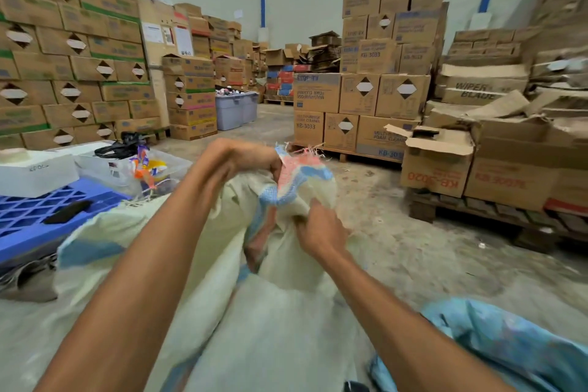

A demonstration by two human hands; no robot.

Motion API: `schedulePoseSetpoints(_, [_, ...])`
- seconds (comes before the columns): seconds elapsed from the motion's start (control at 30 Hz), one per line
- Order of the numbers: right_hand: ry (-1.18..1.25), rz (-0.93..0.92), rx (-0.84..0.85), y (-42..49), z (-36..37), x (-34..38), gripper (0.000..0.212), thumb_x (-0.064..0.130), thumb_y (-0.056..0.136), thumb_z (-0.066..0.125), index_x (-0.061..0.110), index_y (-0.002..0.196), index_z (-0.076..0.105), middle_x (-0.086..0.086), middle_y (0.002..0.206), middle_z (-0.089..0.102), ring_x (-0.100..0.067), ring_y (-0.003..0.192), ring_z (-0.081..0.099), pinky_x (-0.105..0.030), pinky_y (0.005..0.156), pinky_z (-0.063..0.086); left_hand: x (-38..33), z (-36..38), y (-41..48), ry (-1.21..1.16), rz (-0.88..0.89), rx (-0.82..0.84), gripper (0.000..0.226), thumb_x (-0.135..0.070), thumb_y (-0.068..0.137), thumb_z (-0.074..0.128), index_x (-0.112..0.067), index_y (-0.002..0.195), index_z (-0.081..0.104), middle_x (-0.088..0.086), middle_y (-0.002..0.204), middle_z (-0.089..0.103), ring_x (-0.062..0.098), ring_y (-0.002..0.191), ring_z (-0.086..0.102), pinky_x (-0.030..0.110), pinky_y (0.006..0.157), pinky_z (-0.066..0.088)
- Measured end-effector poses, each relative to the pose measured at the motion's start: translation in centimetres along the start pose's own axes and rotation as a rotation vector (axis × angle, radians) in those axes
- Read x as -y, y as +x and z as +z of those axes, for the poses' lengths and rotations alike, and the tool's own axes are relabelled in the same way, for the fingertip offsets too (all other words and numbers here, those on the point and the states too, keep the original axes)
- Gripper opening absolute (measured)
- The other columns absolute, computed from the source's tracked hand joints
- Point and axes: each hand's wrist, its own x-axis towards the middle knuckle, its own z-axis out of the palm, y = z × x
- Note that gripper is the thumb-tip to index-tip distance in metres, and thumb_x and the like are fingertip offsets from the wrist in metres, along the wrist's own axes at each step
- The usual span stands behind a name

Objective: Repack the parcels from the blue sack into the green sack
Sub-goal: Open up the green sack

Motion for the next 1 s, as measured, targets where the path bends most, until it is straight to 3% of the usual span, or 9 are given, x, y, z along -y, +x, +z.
schedulePoseSetpoints(0.17, [0.319,-0.126,0.286,1.7,-2.1,-0.3,0.018,0.017,0.093,0.058,0.008,0.101,0.071,-0.011,0.1,0.07,-0.027,0.09,0.066,-0.034,0.075,0.051,4.2,-4.9,-1.6,-0.12,-0.244,-0.146,0.039,-0.045,0.087,0.068,-0.009,0.104,0.066,0.017,0.1,0.071,0.028,0.087,0.068,0.037,0.08,0.057])
schedulePoseSetpoints(0.3, [0.896,0.243,0.519,2.2,-4.3,-0.1,0.024,0.017,0.097,0.048,0.012,0.081,0.065,-0.01,0.071,0.068,-0.022,0.061,0.063,-0.024,0.056,0.053,10.2,-4.9,-0.7,0.066,-0.149,-0.611,0.117,-0.062,0.067,0.079,-0.015,0.153,0.015,0.018,0.155,0.029,0.035,0.141,0.033,0.047,0.114,0.033])
schedulePoseSetpoints(0.47, [1.163,0.411,0.362,4.2,-4.6,0.9,0.031,0.013,0.098,0.033,0.012,0.086,0.062,-0.012,0.078,0.067,-0.027,0.074,0.062,-0.03,0.07,0.053,10.9,0.1,-1.9,0.345,0.569,-1.274,0.062,-0.046,0.074,0.065,-0.006,0.12,0.05,0.015,0.119,0.051,0.033,0.109,0.049,0.048,0.094,0.04])
schedulePoseSetpoints(0.6, [1.394,0.33,0.297,4.1,-6.8,2.4,0.038,0.012,0.107,0.027,0.017,0.072,0.042,0.004,0.075,0.044,-0.01,0.062,0.043,-0.01,0.043,0.042,8.5,3.9,-2.4,0.833,0.876,-1.092,0.046,-0.046,0.084,0.058,-0.008,0.11,0.062,0.013,0.112,0.058,0.034,0.103,0.054,0.044,0.087,0.04])
schedulePoseSetpoints(0.67, [1.338,0.273,0.23,3.6,-7.7,3.0,0.037,0.014,0.106,0.03,0.018,0.071,0.042,0.005,0.077,0.046,-0.008,0.064,0.043,-0.014,0.052,0.043,8.1,5.6,-1.3,0.808,0.601,-0.996,0.056,-0.062,0.084,0.054,-0.012,0.11,0.059,0.007,0.109,0.056,0.032,0.101,0.056,0.042,0.085,0.039])
schedulePoseSetpoints(0.77, [1.278,0.241,0.439,3.0,-8.1,3.5,0.039,0.02,0.101,0.032,0.008,0.078,0.062,-0.012,0.071,0.068,-0.027,0.072,0.061,-0.035,0.066,0.049,8.7,5.1,0.4,0.369,-0.007,-0.814,0.125,-0.088,0.052,0.063,-0.017,0.147,0.024,0.008,0.145,0.034,0.031,0.135,0.036,0.049,0.106,0.034])
schedulePoseSetpoints(0.83, [1.116,0.172,0.498,3.0,-8.4,3.3,0.043,0.018,0.099,0.036,0.008,0.071,0.068,-0.012,0.061,0.069,-0.026,0.058,0.068,-0.03,0.054,0.055,8.7,4.0,0.9,0.214,-0.054,-0.596,0.144,-0.081,0.038,0.078,-0.02,0.152,0.017,0.005,0.155,0.027,0.027,0.144,0.027,0.041,0.116,0.026])
schedulePoseSetpoints(0.93, [1.022,0.14,0.55,2.3,-10.2,2.4,0.031,0.016,0.096,0.042,0.011,0.078,0.067,-0.008,0.063,0.07,-0.022,0.053,0.068,-0.028,0.049,0.056,8.1,0.9,0.2,0.161,0.044,-0.416,0.107,-0.062,0.05,0.089,-0.021,0.139,0.046,-0.01,0.134,0.048,0.019,0.133,0.045,0.022,0.103,0.035])
schedulePoseSetpoints(1.0, [0.98,0.102,0.543,2.6,-11.2,1.3,0.023,0.021,0.095,0.047,0.014,0.089,0.068,-0.008,0.073,0.072,-0.023,0.063,0.069,-0.031,0.061,0.059,8.7,-1.7,-0.1,0.154,0.069,-0.374,0.119,-0.087,0.036,0.073,-0.025,0.135,0.052,-0.005,0.137,0.054,0.02,0.131,0.049,0.027,0.102,0.04])
